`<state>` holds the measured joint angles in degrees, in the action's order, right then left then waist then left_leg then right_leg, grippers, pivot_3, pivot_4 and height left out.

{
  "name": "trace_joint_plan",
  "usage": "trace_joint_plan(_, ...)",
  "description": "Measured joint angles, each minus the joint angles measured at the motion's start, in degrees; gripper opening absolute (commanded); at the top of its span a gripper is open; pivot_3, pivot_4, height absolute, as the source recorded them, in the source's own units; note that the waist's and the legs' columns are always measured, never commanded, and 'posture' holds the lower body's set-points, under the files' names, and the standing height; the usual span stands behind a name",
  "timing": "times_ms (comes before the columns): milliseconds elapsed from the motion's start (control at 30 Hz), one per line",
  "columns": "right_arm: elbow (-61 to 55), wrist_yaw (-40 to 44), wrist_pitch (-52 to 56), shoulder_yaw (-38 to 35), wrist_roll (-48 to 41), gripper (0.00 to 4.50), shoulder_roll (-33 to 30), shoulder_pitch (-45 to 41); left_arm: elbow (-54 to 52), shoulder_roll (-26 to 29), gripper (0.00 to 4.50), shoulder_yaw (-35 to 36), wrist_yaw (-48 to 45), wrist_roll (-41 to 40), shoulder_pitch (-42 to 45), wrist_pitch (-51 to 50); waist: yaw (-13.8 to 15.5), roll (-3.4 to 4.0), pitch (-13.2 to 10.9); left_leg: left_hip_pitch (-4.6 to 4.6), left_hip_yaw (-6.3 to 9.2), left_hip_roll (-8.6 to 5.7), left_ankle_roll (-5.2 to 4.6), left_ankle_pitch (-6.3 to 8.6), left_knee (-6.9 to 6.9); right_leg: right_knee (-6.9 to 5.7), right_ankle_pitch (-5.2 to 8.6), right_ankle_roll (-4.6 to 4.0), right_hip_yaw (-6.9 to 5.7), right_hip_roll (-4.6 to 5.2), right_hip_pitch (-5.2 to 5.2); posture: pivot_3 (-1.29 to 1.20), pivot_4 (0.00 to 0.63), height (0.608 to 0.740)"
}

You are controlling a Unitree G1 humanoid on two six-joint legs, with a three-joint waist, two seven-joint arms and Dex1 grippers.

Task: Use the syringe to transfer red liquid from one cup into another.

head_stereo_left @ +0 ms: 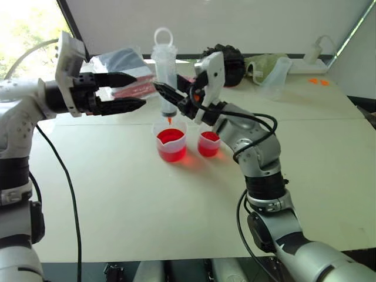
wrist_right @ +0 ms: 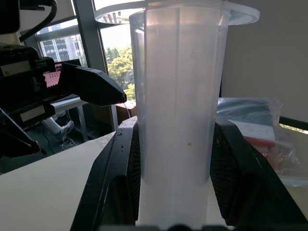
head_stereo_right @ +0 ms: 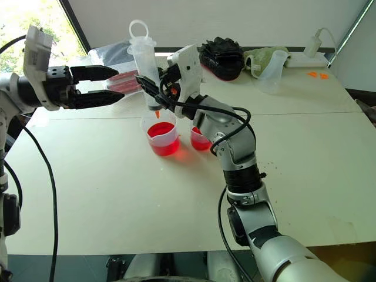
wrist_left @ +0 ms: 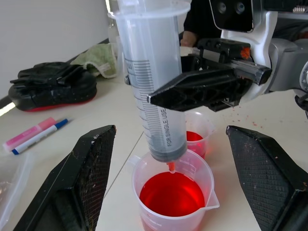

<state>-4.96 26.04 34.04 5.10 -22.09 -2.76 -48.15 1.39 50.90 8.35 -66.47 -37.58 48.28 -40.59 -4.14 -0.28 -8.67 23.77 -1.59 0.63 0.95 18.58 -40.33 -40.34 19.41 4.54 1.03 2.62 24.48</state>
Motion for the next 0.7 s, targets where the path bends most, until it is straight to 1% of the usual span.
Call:
trace_joint_plan(200, 0.34, 0.23, 0.35, 2.16, 1.16, 1.38, -0.13, 1.07, 1.44, -4.77, 3.86, -0.03, 5.49, 0.76, 5.0, 0.16, 0.01, -0.01, 0.01, 0.0, 0.0, -0.02, 0.0, 0.0, -0.05, -0.04, 0.0, 0.0, -0.01, 0.01, -0.01, 0.0, 0.15, 0.711)
trace_joint_plan(467, 1.43, 0.26, -0.95, 3.14, 2.8, 1.38, -0.24, 2.81, 5.99, -11.42, 3.86, -0.98, 9.1, 1.13, 9.78, -0.05, -0.01, -0.01, 0.01, 0.01, 0.01, -0.03, 0.0, 0.0, -0.1, -0.1, 0.0, 0.0, -0.03, 0.02, -0.01, 0.0, 0.15, 0.711)
trace_joint_plan(567, 1.43, 0.38, -1.91, 3.64, 3.35, 1.38, -0.26, 3.92, 6.98, -12.47, 3.86, -0.99, 9.21, 1.13, 11.74, -0.09, -0.07, -0.01, 0.01, 0.0, 0.02, -0.03, 0.0, 0.0, -0.1, -0.11, 0.0, 0.0, -0.03, 0.01, -0.01, 0.0, 0.15, 0.711)
trace_joint_plan(700, 1.84, 0.46, -3.24, 4.08, 4.05, 1.38, -0.26, 5.33, 7.94, -12.77, 3.86, -1.75, 9.04, 2.15, 12.24, -0.01, -0.09, -0.01, 0.01, 0.0, 0.02, -0.03, 0.0, 0.0, -0.1, -0.12, 0.0, 0.0, -0.03, 0.01, -0.01, 0.0, 0.15, 0.711)
